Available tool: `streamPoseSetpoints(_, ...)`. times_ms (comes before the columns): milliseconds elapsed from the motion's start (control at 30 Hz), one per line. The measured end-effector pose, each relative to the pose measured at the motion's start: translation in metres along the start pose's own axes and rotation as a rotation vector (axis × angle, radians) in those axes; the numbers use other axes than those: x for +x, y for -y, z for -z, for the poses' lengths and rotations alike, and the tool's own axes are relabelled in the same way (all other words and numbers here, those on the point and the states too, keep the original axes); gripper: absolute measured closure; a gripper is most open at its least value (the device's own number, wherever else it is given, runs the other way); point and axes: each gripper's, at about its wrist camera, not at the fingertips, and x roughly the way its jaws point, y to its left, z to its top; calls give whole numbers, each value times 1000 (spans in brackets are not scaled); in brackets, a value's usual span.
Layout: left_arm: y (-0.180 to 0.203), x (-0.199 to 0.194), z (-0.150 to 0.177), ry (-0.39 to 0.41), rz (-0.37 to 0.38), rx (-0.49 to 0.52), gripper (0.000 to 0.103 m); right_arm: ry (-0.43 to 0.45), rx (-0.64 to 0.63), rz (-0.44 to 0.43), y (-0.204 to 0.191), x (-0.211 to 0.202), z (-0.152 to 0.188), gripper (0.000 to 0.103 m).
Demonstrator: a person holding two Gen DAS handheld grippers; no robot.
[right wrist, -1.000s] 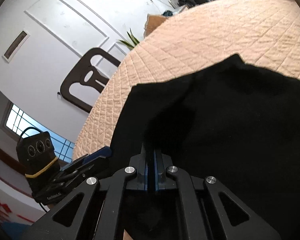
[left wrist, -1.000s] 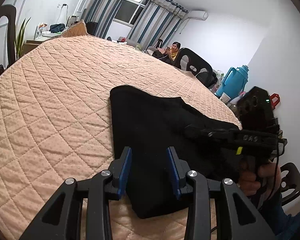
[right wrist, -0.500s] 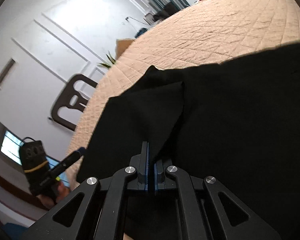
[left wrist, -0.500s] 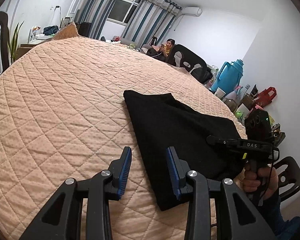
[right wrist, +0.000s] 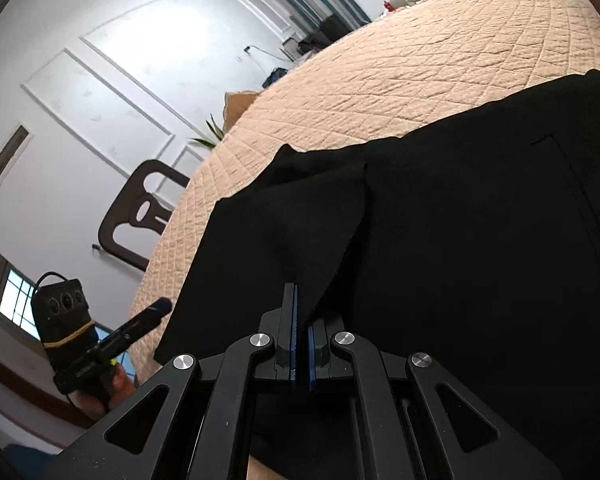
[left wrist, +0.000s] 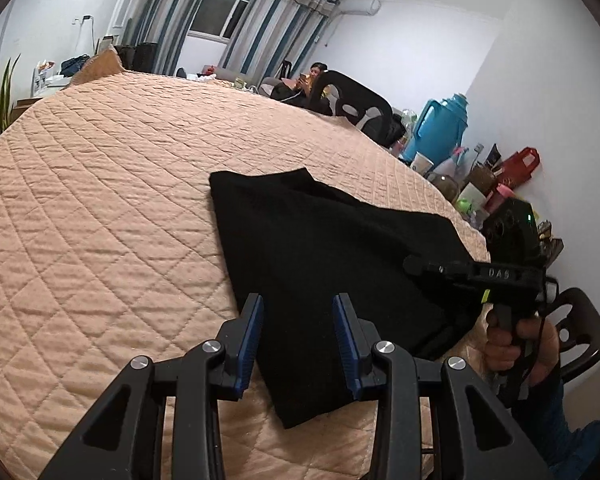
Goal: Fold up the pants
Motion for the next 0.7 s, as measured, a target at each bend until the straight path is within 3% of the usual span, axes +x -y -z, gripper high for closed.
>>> streamPoseSetpoints(133, 2, 5, -7, -6, 0, 13, 64, -17, 22, 1, 1, 4, -10, 97)
streamPoseSetpoints(200, 3, 8, -11, -12, -8, 22, 64, -32, 15, 3, -1, 8, -17, 90)
streamPoseSetpoints(367, 7, 19, -26, -22, -24, 56, 64, -60, 70, 17, 4, 24, -41, 90)
streamPoseSetpoints(567, 1, 36, -40, -46, -72, 55, 64, 7, 47, 160, 12, 24, -61, 90)
streamPoseSetpoints(700, -4, 46, -50, -56, -90, 38, 64, 89, 23, 264, 12, 0, -57, 90)
